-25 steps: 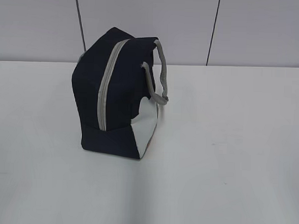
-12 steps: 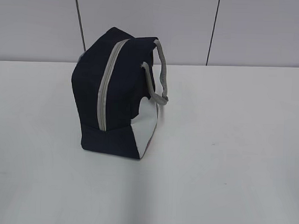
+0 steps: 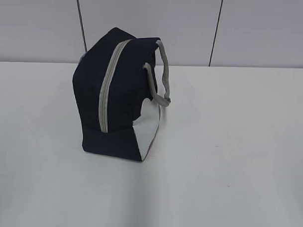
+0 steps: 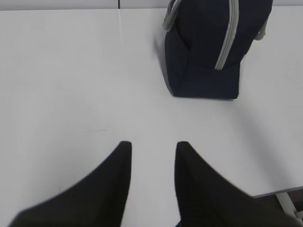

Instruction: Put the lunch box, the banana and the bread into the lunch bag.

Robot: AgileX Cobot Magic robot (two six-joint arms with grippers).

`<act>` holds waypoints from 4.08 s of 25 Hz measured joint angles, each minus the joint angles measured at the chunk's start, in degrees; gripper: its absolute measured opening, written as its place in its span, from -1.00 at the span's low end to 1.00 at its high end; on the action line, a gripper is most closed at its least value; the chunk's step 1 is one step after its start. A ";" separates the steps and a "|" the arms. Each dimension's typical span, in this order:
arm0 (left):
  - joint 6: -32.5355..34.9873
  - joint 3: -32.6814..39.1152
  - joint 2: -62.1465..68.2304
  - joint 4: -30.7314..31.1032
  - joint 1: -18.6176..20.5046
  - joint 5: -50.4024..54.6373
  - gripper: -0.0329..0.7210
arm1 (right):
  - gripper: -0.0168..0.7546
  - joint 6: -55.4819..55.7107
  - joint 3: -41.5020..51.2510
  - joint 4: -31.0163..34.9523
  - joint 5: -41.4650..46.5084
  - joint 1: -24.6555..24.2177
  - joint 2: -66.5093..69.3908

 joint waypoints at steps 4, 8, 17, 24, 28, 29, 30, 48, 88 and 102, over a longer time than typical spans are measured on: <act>0.00 0.00 0.00 0.00 0.00 0.00 -0.26 | 0.40 0.00 0.00 0.00 0.00 0.00 0.00; 0.00 0.00 0.00 0.00 0.00 0.00 -0.26 | 0.40 0.00 0.00 0.00 0.00 0.00 0.00; -8.60 0.19 -0.04 7.63 -0.42 -0.19 -0.27 | 0.40 0.00 0.00 0.00 0.00 0.00 0.00; -11.81 0.38 -0.06 10.73 -3.34 -0.25 -0.27 | 0.40 0.00 0.00 0.00 0.00 0.00 0.00; -12.34 0.38 -0.06 11.08 -3.74 -0.25 -0.27 | 0.40 0.00 0.00 0.00 0.00 0.00 0.00; -12.74 0.38 -0.06 11.37 -3.74 -0.25 -0.27 | 0.40 0.00 0.00 0.00 0.00 0.00 0.00; -13.25 0.38 -0.06 11.78 -3.74 -0.25 -0.27 | 0.40 0.00 0.00 0.00 0.00 0.00 0.00; -18.11 0.38 -0.06 15.16 -3.74 -0.25 -0.27 | 0.40 0.00 0.00 0.00 0.00 0.00 0.00; -13.84 0.38 -0.06 15.27 -3.74 -0.25 -0.27 | 0.40 -0.09 0.00 0.00 0.00 0.00 0.00; -13.67 0.38 -0.06 15.27 -3.74 -0.25 -0.27 | 0.40 -0.09 0.00 0.00 0.00 0.00 0.00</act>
